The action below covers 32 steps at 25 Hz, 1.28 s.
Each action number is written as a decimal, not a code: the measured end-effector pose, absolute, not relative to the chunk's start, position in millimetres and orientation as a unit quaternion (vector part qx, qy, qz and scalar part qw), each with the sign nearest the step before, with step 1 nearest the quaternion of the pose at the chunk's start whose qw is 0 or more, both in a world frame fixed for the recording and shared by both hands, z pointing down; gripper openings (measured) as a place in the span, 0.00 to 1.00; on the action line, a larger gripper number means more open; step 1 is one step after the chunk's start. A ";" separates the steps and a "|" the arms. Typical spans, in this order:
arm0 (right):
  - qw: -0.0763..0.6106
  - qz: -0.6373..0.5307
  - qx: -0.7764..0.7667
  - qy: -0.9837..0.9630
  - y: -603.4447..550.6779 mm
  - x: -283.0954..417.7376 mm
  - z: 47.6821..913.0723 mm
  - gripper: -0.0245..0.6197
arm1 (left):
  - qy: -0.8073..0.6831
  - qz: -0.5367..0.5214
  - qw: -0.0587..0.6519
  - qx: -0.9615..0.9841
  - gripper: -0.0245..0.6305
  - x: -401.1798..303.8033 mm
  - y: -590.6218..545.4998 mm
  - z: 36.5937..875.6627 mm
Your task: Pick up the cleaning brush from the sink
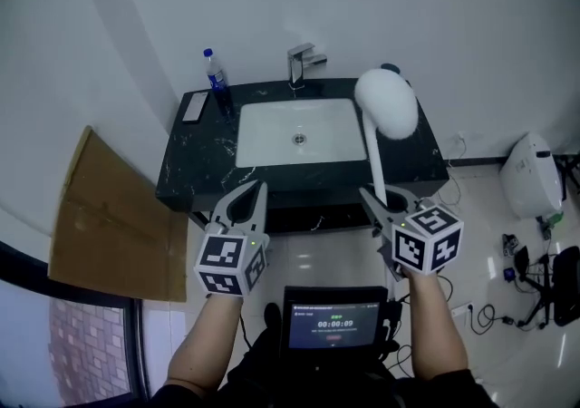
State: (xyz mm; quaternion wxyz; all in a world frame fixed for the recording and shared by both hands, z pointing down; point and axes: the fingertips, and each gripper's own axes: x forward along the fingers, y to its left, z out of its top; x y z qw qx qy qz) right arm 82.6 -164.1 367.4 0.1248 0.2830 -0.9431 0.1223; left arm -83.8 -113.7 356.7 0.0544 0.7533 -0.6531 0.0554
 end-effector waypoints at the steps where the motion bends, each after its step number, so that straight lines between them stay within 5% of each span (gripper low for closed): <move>1: 0.123 0.120 0.278 -0.945 -158.9 94.5 363.5 0.04 | -0.657 0.057 0.048 0.750 0.02 -72.4 -106.1 354.5; 19: -0.016 0.048 0.329 -0.943 -87.7 158.9 323.4 0.04 | -0.659 0.017 0.029 0.751 0.02 -29.3 -27.1 342.1; 32: -0.023 0.047 0.336 -0.940 -97.8 159.0 326.3 0.04 | -0.661 0.015 0.037 0.749 0.02 -32.2 -31.3 343.9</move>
